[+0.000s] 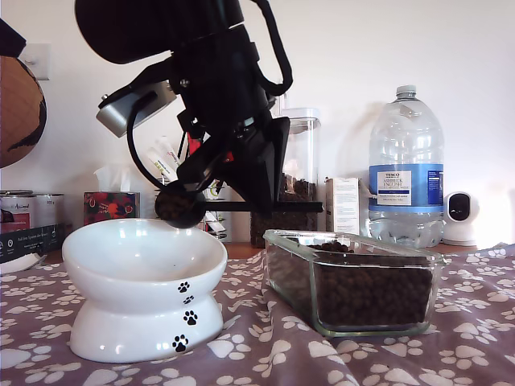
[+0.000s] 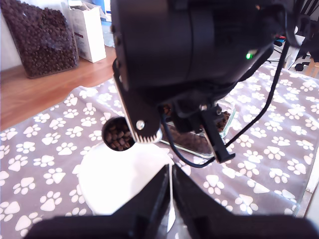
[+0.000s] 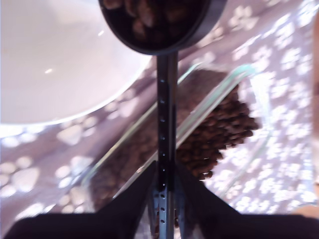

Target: Measure one spoon of cat food and pour it into the food bowl

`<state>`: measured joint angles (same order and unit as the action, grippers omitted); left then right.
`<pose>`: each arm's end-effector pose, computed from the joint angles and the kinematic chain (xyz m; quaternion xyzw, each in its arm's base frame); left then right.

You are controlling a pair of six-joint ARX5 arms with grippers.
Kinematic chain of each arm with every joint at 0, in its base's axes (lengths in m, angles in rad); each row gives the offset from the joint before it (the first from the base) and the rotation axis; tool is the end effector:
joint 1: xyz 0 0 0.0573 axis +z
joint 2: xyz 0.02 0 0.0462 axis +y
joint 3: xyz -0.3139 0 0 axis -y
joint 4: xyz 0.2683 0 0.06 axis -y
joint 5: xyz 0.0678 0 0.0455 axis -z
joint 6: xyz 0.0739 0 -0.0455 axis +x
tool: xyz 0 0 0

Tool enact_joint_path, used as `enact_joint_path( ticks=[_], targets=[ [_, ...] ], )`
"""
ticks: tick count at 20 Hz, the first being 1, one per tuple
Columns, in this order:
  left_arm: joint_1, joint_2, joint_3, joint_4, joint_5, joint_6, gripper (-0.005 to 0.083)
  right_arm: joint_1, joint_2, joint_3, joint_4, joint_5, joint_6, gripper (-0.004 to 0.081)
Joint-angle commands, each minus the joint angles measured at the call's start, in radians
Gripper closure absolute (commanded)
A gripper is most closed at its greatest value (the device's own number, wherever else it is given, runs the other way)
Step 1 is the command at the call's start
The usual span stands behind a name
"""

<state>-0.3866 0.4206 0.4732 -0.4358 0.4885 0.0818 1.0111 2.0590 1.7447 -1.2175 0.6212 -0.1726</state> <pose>0.0996 -0.0780 0.2559 0.0267 0.1730 -0.4234 0.8889 0.2732 0.3550 0.2270 -0.5641 0.4611 0.1800 0.6609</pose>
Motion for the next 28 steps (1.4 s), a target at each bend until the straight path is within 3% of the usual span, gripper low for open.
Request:
enact_joint_path(
  ticks=[1,15,23,28],
  targets=[
    [-0.002,0.003,0.005,0.008,0.001,-0.003,0.0793,0.013,0.018,0.006,0.01,0.053,-0.012,0.0783],
    [-0.002,0.002,0.005,-0.01,0.001,-0.003,0.0793,0.058,0.02,0.004,0.019,0.312,-0.119,0.0783],
    [-0.002,0.002,0.005,-0.013,-0.001,-0.003,0.0793,0.09,0.047,0.002,0.01,0.337,-0.122,0.0783],
    [-0.002,0.002,0.005,-0.013,-0.011,-0.003,0.0793,0.108,0.089,-0.031,0.01,0.41,-0.119,0.0783]
  ],
)
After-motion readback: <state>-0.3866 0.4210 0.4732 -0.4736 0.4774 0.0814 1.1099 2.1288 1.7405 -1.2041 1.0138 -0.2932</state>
